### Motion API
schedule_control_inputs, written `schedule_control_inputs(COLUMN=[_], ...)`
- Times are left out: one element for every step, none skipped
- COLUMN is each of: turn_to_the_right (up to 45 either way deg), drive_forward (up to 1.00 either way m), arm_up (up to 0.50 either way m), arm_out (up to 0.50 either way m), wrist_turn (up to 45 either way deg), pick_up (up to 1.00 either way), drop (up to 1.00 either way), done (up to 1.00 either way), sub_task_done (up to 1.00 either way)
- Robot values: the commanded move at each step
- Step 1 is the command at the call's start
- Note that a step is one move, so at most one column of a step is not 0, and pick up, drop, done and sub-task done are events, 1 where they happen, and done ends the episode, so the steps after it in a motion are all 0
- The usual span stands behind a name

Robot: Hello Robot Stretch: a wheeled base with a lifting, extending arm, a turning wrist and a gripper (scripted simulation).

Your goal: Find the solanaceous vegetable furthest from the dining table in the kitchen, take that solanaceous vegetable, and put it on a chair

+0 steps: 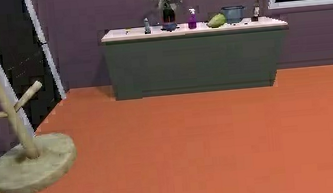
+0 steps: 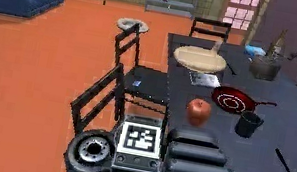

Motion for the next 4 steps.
schedule_control_inputs(turn_to_the_right=[45.0, 21.0, 0.0, 0.0], drive_forward=[0.0, 0.0, 0.0, 0.0], arm_up=[0.0, 0.0, 0.0, 0.0], arm_out=[0.0, 0.0, 0.32, 0.0], wrist_turn=[0.0, 0.0, 0.0, 45.0], pick_up=[0.0, 0.0, 0.0, 0.0], drop=[0.0, 0.0, 0.0, 0.0], done=[0.0, 0.0, 0.0, 0.0], sub_task_done=[0.0, 0.0, 0.0, 0.0])
